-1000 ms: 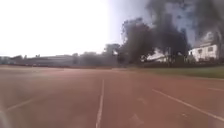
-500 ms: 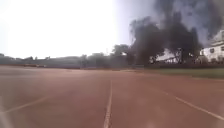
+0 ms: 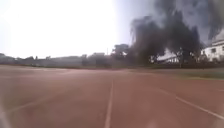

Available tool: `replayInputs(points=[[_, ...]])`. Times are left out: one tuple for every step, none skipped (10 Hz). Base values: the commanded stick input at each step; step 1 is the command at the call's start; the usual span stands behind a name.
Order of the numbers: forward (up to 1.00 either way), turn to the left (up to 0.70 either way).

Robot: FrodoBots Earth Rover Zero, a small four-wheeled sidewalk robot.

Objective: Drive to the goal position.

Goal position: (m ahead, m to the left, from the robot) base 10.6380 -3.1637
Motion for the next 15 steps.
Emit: replayInputs(points=[[0.7, 0.0], [0.7, 0.0], [0.7, 0.0], [0.7, 0.0], [0.7, 0.0], [0.7, 0.0], [0.7, 0.0], [0.7, 0.0], [0.7, 0.0], [0.7, 0.0], [0.7, 0.0], [0.7, 0.0], [0.7, 0.0], [0.7, 0.0], [0.7, 0.0]])
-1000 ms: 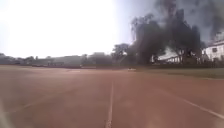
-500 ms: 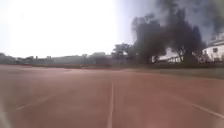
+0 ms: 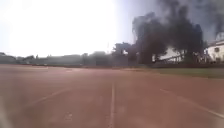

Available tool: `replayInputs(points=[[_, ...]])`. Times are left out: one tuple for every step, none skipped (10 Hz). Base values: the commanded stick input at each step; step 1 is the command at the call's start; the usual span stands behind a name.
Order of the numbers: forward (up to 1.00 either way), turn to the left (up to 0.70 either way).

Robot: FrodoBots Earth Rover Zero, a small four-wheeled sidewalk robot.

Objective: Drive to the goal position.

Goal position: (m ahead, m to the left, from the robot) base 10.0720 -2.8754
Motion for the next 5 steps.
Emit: replayInputs(points=[[0.7, 0.0], [0.7, 0.0], [0.7, 0.0], [0.7, 0.0], [0.7, 0.0]])
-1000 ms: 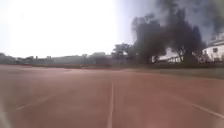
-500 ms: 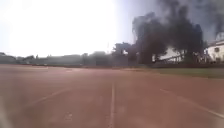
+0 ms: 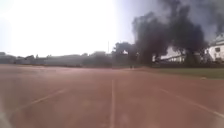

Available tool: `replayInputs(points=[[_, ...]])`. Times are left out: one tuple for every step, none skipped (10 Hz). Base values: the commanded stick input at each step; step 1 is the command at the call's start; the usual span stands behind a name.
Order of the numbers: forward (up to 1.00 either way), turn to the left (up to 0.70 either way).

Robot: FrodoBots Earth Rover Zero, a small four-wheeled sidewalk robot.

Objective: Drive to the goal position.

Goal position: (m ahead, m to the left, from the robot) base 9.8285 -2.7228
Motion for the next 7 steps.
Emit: replayInputs(points=[[0.7, 0.0], [0.7, 0.0], [0.7, 0.0], [0.7, 0.0], [0.7, 0.0], [0.7, 0.0], [0.7, 0.0]])
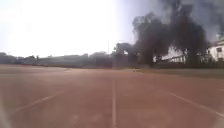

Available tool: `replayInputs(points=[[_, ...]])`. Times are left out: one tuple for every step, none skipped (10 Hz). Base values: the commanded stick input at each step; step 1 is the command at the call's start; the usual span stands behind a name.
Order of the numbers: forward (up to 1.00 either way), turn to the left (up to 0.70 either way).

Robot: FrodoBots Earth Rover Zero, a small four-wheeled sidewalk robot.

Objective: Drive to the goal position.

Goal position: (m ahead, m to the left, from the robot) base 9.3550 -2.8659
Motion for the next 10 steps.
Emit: replayInputs(points=[[0.7, 0.0], [0.7, 0.0], [0.7, 0.0], [0.7, 0.0], [0.7, 0.0], [0.7, 0.0], [0.7, 0.0], [0.7, 0.0], [0.7, 0.0], [0.7, 0.0]])
